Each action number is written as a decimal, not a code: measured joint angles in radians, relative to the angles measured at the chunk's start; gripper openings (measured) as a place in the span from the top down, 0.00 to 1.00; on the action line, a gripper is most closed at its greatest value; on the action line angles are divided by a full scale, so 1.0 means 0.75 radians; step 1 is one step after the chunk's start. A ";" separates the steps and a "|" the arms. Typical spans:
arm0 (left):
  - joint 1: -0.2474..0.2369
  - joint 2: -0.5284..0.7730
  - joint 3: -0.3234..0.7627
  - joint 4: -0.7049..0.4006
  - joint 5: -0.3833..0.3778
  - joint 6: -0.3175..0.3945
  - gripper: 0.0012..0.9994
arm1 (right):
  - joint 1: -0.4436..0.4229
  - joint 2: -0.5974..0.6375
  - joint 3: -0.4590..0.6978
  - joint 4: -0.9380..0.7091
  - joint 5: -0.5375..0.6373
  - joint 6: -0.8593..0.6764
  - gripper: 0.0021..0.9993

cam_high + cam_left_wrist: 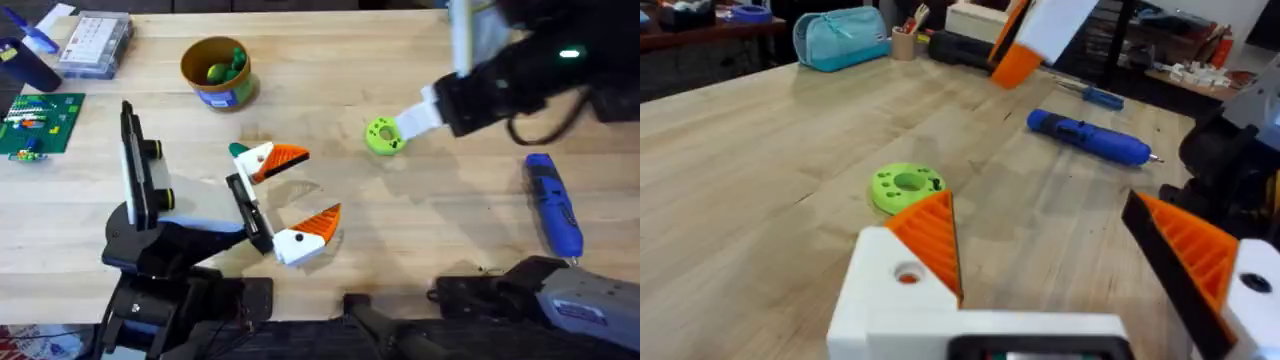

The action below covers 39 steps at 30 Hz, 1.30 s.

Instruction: Pick up the gripper from the table and insert it into the empty holder that is missing its gripper. Then pick up a screw, insert it into the mounting hole, and use the screwdriver to tighten it. Finally, clean up the table by picking up the vegetable and placing it into the bucket.

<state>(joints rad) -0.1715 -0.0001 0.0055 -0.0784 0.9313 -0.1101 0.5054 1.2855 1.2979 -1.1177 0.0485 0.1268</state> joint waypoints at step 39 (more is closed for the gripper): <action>0.000 0.000 0.000 -0.003 0.000 0.000 0.00 | -0.006 0.077 -0.357 0.388 0.018 0.139 0.27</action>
<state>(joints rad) -0.1715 0.0002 0.0055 -0.0805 0.9314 -0.1101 0.5007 1.3436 1.0303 -0.8270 0.0624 0.2308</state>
